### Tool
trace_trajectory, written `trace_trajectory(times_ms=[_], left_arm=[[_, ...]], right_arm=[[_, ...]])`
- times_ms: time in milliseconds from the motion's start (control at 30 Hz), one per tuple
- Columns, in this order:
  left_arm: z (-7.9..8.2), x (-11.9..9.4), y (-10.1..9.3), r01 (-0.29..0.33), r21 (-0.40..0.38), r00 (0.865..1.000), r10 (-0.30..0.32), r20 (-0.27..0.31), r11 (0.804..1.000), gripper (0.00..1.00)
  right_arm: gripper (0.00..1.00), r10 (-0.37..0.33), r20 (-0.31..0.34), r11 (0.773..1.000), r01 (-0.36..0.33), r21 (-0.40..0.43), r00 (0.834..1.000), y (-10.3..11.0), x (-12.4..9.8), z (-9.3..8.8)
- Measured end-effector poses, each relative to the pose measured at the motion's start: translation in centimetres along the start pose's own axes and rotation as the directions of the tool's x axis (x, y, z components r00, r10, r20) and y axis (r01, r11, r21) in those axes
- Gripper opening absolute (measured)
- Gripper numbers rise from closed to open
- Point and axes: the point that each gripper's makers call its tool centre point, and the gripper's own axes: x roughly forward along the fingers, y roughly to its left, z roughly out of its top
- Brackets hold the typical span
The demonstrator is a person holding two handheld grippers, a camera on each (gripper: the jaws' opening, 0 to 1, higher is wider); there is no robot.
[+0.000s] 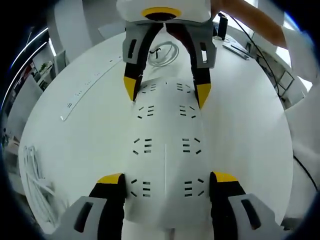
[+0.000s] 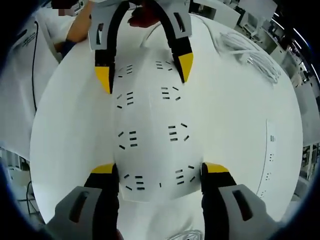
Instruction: Straighten the power strip on the desk, plug the charger into it
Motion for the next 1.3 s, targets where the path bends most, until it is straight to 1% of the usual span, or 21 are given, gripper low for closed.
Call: trace_trajectory(times_ms=[233, 433, 600, 733, 800, 933, 1300], left_arm=[[0.0, 0.0, 0.2, 0.004, 0.006, 1.000, -0.004, 0.003, 1.000, 0.70], [0.1, 0.1, 0.3, 0.011, 0.016, 1.000, -0.011, 0.006, 1.000, 0.70], [0.1, 0.1, 0.5, 0.011, 0.019, 1.000, -0.011, 0.008, 1.000, 0.70], [0.1, 0.1, 0.6, 0.011, 0.020, 1.000, -0.011, 0.006, 1.000, 0.70], [0.1, 0.2, 0.9, 0.013, 0.021, 1.000, -0.013, 0.007, 1.000, 0.70], [0.1, 0.2, 0.7, 0.014, 0.025, 1.000, -0.015, 0.008, 1.000, 0.70], [0.1, 0.3, 1.2, 0.015, 0.026, 1.000, -0.015, 0.008, 1.000, 0.70]], right_arm=[[0.66, -0.002, -0.004, 1.000, 0.002, 0.009, 1.000, 0.0, 0.1, 0.0], [0.66, -0.006, -0.002, 1.000, 0.006, 0.024, 1.000, 0.5, 0.1, 0.1], [0.66, -0.009, 0.011, 0.999, 0.009, 0.032, 1.000, 0.6, 0.1, 0.1], [0.66, -0.009, 0.005, 0.999, 0.009, 0.036, 1.000, 0.7, 0.1, 0.2], [0.66, -0.009, 0.002, 0.999, 0.009, 0.038, 1.000, 0.7, 0.1, 0.2], [0.66, -0.009, 0.001, 0.999, 0.009, 0.042, 1.000, 0.7, 0.1, 0.1], [0.66, -0.015, 0.019, 0.999, 0.014, 0.049, 1.000, 0.5, 0.1, 0.1]])
